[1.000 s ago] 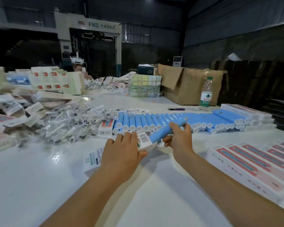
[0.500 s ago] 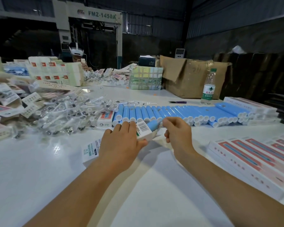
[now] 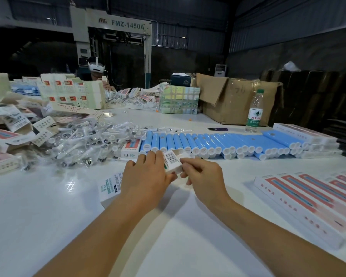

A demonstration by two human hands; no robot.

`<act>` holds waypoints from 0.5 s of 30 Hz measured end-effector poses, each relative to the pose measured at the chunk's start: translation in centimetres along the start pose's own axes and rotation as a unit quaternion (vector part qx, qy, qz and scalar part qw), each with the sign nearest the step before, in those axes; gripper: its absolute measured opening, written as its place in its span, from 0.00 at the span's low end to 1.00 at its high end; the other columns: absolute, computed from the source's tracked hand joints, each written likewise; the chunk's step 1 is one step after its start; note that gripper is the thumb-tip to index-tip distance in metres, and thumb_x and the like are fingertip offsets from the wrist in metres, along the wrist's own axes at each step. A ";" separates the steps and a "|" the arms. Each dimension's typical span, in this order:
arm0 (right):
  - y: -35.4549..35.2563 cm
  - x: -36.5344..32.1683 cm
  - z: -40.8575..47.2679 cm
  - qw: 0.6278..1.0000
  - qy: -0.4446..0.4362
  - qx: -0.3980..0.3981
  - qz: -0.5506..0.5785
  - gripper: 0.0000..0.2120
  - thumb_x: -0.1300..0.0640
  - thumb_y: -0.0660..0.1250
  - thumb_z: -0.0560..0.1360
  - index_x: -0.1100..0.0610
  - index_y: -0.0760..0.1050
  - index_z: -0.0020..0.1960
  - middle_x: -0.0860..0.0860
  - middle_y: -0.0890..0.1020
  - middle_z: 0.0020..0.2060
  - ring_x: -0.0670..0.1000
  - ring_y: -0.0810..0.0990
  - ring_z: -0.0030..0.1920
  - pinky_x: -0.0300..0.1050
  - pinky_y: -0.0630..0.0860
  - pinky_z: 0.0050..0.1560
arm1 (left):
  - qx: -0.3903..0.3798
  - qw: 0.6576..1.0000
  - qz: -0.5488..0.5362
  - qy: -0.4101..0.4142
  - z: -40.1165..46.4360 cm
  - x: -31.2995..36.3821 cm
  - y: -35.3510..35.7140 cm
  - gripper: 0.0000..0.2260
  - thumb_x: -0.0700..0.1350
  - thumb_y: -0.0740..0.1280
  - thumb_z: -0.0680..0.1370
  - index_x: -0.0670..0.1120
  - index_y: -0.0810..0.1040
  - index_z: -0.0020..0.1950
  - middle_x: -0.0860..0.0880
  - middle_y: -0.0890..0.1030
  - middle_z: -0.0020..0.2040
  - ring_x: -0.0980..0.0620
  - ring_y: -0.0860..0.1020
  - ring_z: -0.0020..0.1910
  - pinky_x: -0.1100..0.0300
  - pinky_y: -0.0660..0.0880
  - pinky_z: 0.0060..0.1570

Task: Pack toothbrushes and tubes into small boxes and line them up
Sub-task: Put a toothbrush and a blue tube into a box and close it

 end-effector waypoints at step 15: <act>0.5 0.7 0.5 0.992 0.093 -0.033 -0.084 0.06 0.58 0.65 0.75 0.57 0.81 0.45 0.47 0.80 0.35 0.44 0.76 0.38 0.41 0.73 0.42 | -0.007 0.997 0.048 0.060 -0.8 1.9 0.0 0.31 0.64 0.50 0.79 0.44 0.55 0.72 0.48 0.67 0.66 0.47 0.67 0.63 0.53 0.64 0.55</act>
Point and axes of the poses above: each hand's wrist, its own z-axis towards the middle knuckle, its own y-axis out of the palm, x = y × z, the point moved 3 cm from there along z, towards the middle knuckle
